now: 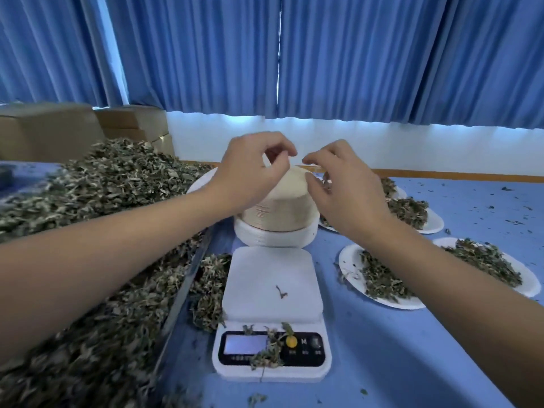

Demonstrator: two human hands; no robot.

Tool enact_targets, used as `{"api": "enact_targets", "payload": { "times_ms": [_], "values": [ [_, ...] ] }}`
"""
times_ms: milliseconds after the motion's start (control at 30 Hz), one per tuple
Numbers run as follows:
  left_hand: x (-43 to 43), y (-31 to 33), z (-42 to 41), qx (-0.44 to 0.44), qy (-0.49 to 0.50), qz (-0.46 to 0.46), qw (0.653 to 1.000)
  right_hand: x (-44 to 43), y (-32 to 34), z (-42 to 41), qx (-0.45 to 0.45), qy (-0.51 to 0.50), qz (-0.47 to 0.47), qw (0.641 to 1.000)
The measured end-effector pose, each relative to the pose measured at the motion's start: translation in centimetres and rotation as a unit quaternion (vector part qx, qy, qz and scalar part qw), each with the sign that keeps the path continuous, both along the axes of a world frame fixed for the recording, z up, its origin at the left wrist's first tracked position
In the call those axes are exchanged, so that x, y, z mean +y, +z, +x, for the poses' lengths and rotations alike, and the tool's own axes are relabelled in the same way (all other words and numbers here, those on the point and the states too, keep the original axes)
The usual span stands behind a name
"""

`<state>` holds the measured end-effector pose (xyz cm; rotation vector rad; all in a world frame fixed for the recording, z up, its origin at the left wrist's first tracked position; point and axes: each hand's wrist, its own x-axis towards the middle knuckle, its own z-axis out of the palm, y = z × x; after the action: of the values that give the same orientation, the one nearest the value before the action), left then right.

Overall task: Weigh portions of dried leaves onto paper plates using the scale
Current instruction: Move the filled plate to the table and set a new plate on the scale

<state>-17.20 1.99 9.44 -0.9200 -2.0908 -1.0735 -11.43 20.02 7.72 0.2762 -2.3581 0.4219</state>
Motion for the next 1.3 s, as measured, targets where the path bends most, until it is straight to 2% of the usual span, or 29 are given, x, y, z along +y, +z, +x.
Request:
{"api": "enact_targets", "payload": {
  "times_ms": [67,100,200,267,367,533,633,733,833,967,1100,1233,1300],
  "values": [
    [-3.1,0.7,-1.3,-0.001,0.065,-0.013,0.998,-1.7,0.5,-1.6,-0.010,0.043,0.008,0.999],
    [-4.7,0.8,-2.1,-0.040,0.102,-0.049,0.993,-2.5,0.7,-2.4,-0.024,0.061,0.024,0.998],
    [-7.7,-0.4,-3.4,-0.171,0.172,-0.217,0.946,-4.9,0.8,-4.7,-0.083,0.070,0.095,0.990],
    [-8.5,-1.4,-3.3,-0.179,0.156,-0.279,0.931,-6.2,0.7,-5.9,-0.121,0.080,0.118,0.982],
    [-9.0,-2.0,-2.9,-0.183,0.103,-0.263,0.942,-7.5,0.2,-7.0,-0.160,0.101,0.102,0.977],
    [-8.8,-2.7,-2.9,-0.103,0.110,-0.352,0.924,-8.4,-0.4,-7.7,-0.164,0.107,0.059,0.979],
    [-8.4,-2.8,-2.8,-0.040,0.140,-0.371,0.917,-8.1,-0.5,-7.8,-0.153,0.098,0.033,0.983],
    [-7.6,-2.3,-2.8,0.082,0.192,-0.384,0.900,-7.3,0.1,-7.3,-0.123,0.095,-0.007,0.988],
    [-6.7,-1.2,-3.7,0.125,0.223,-0.368,0.894,-5.7,1.0,-6.4,-0.067,0.096,-0.037,0.992],
    [-4.5,-0.4,-4.5,0.081,0.127,-0.355,0.923,-2.6,0.9,-5.1,-0.037,0.062,-0.022,0.997],
    [-3.5,-0.8,-4.7,-0.045,-0.046,-0.302,0.951,0.5,0.1,-4.0,-0.086,0.064,0.053,0.993],
    [-3.8,-1.1,-5.0,-0.058,-0.083,-0.307,0.946,1.5,0.6,-3.4,-0.085,0.065,0.142,0.984],
    [-4.0,-1.4,-5.1,-0.066,-0.089,-0.299,0.948,1.5,1.1,-3.5,-0.101,0.086,0.157,0.979]
  ]
}}
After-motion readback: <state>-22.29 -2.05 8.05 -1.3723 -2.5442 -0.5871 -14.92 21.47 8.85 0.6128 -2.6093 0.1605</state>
